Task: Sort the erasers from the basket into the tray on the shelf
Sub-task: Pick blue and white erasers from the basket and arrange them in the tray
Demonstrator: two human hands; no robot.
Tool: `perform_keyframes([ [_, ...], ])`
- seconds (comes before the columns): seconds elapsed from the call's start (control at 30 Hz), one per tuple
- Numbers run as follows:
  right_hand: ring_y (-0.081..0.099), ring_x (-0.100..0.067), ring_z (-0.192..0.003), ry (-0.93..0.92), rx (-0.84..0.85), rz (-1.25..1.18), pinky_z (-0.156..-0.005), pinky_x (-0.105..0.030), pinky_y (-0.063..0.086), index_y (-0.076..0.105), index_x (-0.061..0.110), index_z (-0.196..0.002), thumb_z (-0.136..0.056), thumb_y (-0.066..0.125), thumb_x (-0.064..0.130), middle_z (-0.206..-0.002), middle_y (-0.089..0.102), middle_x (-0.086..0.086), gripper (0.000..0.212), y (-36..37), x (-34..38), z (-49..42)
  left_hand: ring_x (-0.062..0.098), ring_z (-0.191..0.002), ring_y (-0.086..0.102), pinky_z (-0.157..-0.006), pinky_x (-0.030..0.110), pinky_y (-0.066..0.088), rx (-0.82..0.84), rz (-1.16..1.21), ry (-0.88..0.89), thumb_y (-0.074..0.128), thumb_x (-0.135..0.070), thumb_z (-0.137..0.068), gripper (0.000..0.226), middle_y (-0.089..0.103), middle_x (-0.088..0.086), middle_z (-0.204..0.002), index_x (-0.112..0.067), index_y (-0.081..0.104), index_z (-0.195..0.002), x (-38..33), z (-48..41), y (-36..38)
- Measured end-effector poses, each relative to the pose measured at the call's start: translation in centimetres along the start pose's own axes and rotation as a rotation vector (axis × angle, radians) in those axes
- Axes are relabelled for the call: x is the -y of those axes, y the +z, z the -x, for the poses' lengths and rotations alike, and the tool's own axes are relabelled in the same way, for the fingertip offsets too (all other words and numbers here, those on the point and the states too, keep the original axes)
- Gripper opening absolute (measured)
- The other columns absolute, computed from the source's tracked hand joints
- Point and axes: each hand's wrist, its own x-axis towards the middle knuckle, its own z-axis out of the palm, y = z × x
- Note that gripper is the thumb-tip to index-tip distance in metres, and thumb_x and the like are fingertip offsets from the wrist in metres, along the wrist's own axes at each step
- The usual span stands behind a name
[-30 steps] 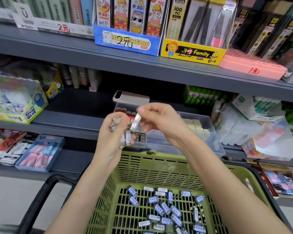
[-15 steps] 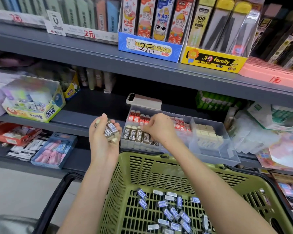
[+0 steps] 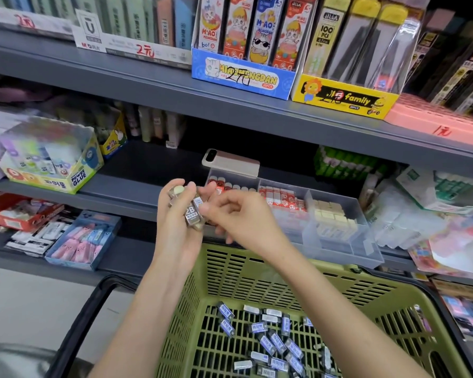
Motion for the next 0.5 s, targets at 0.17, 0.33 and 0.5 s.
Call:
perform_keyframes([
  [0.17,0.055,-0.002,-0.044,0.030,0.012,-0.075,-0.044,-0.018,0.046,0.063,0.013,-0.081,-0.086,0.067,0.019,-0.062,0.063,0.000,0.008,-0.1,0.3,0.3,0.027,-0.102,0.068,-0.066,0.038,0.058,0.116,-0.045,-0.010,0.058,-0.026,-0.085,0.019,0.072,0.008,-0.099,-0.021,0.053,-0.103,0.3,0.1,0.1],
  [0.33,0.061,-0.007,-0.069,0.104,-0.176,0.066,-0.064,-0.024,0.048,0.070,0.025,-0.070,-0.086,0.064,0.019,-0.074,0.068,0.012,0.018,-3.5,-1.5,0.0,0.031,-0.109,0.065,-0.083,0.032,0.055,0.064,0.071,-0.017,0.062,-0.023,-0.083,0.024,0.070,0.018,-0.108,-0.013,0.055,-0.104,0.5,-0.2,-0.1],
  [0.5,0.045,-0.004,-0.056,0.310,-0.210,0.093,-0.053,-0.021,0.033,0.065,0.016,-0.085,-0.079,0.071,0.014,-0.078,0.067,0.000,0.009,-4.6,-3.6,-0.7,0.032,-0.109,0.065,-0.085,0.033,0.055,0.046,0.035,-0.003,0.062,-0.024,-0.084,0.023,0.071,0.016,-0.105,-0.014,0.055,-0.103,0.7,-0.1,-0.2],
])
